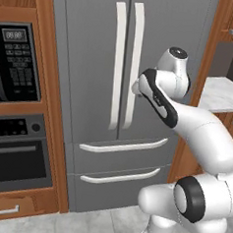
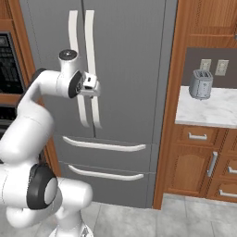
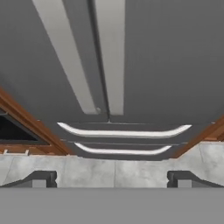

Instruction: Retrieve the sausage and cheese from the fridge and place them on the cutting board on the counter.

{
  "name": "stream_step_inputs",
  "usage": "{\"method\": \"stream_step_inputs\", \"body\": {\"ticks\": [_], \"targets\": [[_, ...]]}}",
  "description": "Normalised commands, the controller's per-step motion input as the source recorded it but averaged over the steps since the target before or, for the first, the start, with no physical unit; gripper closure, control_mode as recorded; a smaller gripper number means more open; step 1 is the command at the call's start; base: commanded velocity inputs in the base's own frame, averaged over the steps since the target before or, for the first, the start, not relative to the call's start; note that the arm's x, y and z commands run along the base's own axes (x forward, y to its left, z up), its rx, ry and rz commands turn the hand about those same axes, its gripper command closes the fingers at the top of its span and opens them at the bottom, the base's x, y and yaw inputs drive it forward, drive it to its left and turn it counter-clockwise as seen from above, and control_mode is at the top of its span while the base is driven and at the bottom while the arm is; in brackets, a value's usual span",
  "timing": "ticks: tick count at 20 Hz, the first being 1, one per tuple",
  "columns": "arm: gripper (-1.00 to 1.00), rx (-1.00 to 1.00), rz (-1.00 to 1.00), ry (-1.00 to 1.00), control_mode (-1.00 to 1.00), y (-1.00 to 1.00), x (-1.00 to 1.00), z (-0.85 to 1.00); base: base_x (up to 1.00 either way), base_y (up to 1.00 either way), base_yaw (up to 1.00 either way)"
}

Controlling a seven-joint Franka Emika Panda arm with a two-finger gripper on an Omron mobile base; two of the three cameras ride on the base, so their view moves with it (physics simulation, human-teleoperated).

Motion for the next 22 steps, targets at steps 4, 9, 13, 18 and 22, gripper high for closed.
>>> {"method": "stream_step_inputs", "body": {"ticks": [4, 9, 13, 18, 22], "targets": [[-1.0, 0.01, 0.01, -0.1, -1.0, 0.02, 0.32, -0.02, 0.0, 0.0, 0.0], [-1.0, 0.0, 0.0, -0.14, -1.0, 0.03, 0.3, -0.01, 0.0, 0.0, 0.0], [-1.0, 0.0, 0.0, -0.08, -1.0, 0.07, 0.26, 0.01, 0.0, 0.0, 0.0], [-1.0, 0.0, 0.0, -0.02, -1.0, 0.03, 0.29, 0.04, 0.0, 0.0, 0.0], [-1.0, 0.0, 0.0, 0.0, -1.0, 0.0, 0.36, 0.11, 0.0, 0.0, 0.0]]}}
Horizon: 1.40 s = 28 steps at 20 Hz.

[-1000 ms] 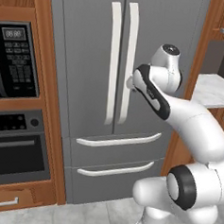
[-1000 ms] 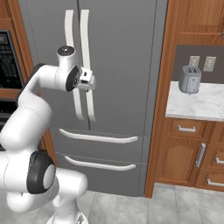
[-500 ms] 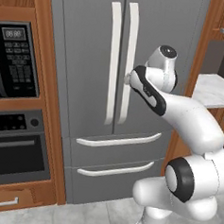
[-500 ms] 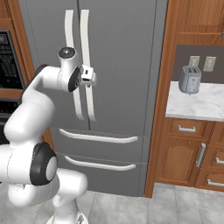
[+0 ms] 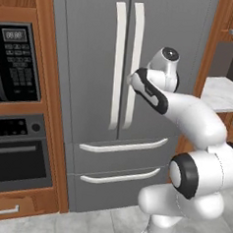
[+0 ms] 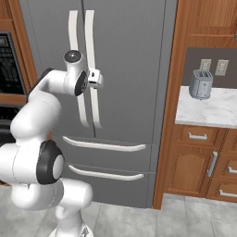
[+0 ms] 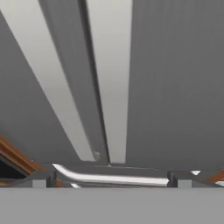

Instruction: Retrieve the sausage and cheese from the fridge and place them on the cutting board on the counter.

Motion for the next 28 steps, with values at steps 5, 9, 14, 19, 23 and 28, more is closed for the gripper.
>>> {"method": "stream_step_inputs", "body": {"ticks": [5, 9, 14, 19, 23, 28], "targets": [[-1.0, 0.0, 0.0, 0.0, -1.0, 0.0, 0.41, 0.02, 0.0, 0.0, 0.0], [-1.0, 0.0, 0.0, -0.04, -1.0, 0.05, 0.31, -0.05, 0.0, 0.0, 0.0], [-1.0, 0.0, 0.0, -0.05, -1.0, 0.01, 0.34, -0.1, 0.0, 0.0, 0.0], [-1.0, 0.0, 0.0, -0.08, -1.0, 0.03, 0.25, -0.09, 0.0, 0.0, 0.0], [-1.0, 0.0, 0.0, -0.02, -1.0, 0.0, 0.26, -0.08, 0.0, 0.0, 0.0], [-1.0, 0.01, 0.0, 0.0, -1.0, 0.01, 0.24, -0.08, 0.0, 0.0, 0.0]]}}
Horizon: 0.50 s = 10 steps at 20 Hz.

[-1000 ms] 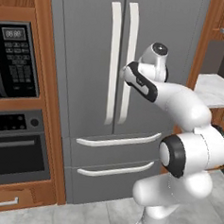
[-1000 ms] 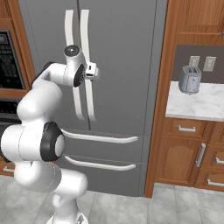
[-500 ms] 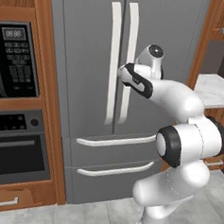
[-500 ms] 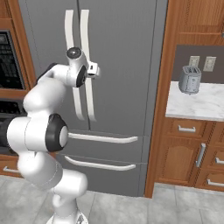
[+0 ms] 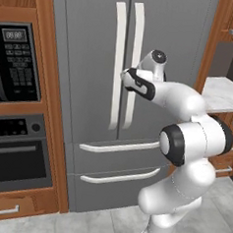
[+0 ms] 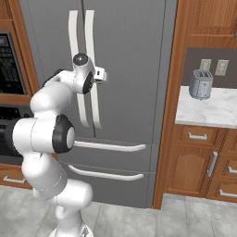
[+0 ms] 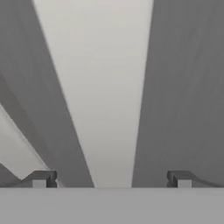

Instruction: Retrieve the sausage and cheese from the fridge and place them on the cutting board on the counter.

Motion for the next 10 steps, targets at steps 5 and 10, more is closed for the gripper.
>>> {"method": "stream_step_inputs", "body": {"ticks": [5, 10], "targets": [[-1.0, 0.02, 0.0, 0.0, -1.0, 0.0, 0.34, -0.02, 0.0, 0.0, 0.0], [-1.0, 0.02, 0.0, 0.0, -1.0, 0.0, 0.37, -0.01, 0.0, 0.0, 0.0]]}}
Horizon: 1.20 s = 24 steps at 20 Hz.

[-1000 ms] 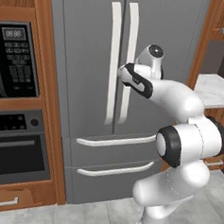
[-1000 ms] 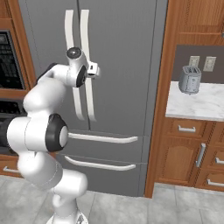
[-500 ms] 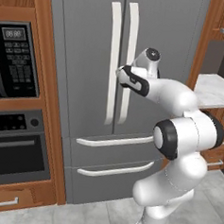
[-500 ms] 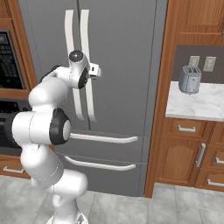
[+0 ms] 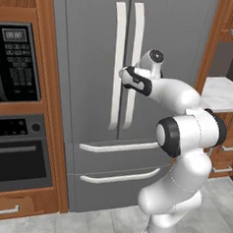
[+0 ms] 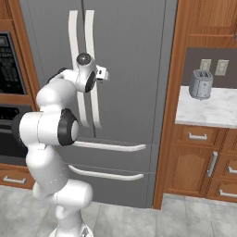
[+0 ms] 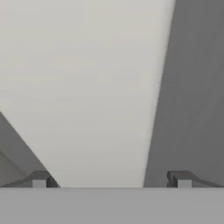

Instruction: Retrieve the sausage and cheese from the fridge and place them on the cutting board on the counter.

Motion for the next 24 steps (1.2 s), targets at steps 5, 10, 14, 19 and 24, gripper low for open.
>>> {"method": "stream_step_inputs", "body": {"ticks": [5, 10, 14, 19, 24], "targets": [[-1.0, 0.01, 0.0, -0.01, -1.0, 0.0, 0.33, -0.06, 0.0, 0.0, 0.0], [1.0, 0.0, 0.0, -0.03, -1.0, 0.0, 0.3, -0.06, 0.0, 0.0, 0.0], [1.0, 0.0, 0.0, 0.0, -1.0, 0.0, 0.28, 0.0, 0.0, 0.0, 0.0], [1.0, 0.0, 0.0, 0.0, -1.0, -0.04, 0.01, 0.11, 0.0, 0.0, 0.0], [1.0, 0.0, 0.0, 0.0, -1.0, -0.02, -0.27, 0.12, 0.0, 0.0, 0.0]]}}
